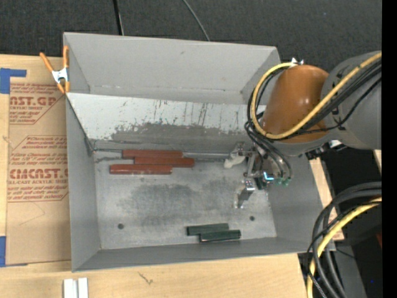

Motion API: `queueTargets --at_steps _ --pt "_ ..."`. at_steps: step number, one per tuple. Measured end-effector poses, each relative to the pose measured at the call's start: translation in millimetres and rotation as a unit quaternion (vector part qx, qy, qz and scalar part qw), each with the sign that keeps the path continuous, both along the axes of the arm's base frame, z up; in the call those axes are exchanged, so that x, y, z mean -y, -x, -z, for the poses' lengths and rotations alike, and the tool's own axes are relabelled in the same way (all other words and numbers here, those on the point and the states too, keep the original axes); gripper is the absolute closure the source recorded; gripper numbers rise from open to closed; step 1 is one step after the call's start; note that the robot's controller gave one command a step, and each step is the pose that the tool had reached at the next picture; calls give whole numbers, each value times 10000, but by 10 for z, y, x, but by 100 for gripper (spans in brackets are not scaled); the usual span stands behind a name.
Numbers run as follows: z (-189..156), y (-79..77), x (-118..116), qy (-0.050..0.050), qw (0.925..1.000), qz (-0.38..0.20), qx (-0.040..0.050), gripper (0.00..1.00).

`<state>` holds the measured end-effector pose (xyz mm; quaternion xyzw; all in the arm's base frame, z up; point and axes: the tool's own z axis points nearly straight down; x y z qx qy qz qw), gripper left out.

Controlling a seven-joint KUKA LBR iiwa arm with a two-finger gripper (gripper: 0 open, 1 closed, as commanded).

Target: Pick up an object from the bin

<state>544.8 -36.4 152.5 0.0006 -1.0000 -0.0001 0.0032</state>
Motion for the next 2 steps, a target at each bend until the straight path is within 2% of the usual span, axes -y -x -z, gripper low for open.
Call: queueTargets --at_steps 1,2 --pt "-44 -18 0 2 10000 -1 38 0" --pt "175 176 -168 12 9979 -643 82 0"
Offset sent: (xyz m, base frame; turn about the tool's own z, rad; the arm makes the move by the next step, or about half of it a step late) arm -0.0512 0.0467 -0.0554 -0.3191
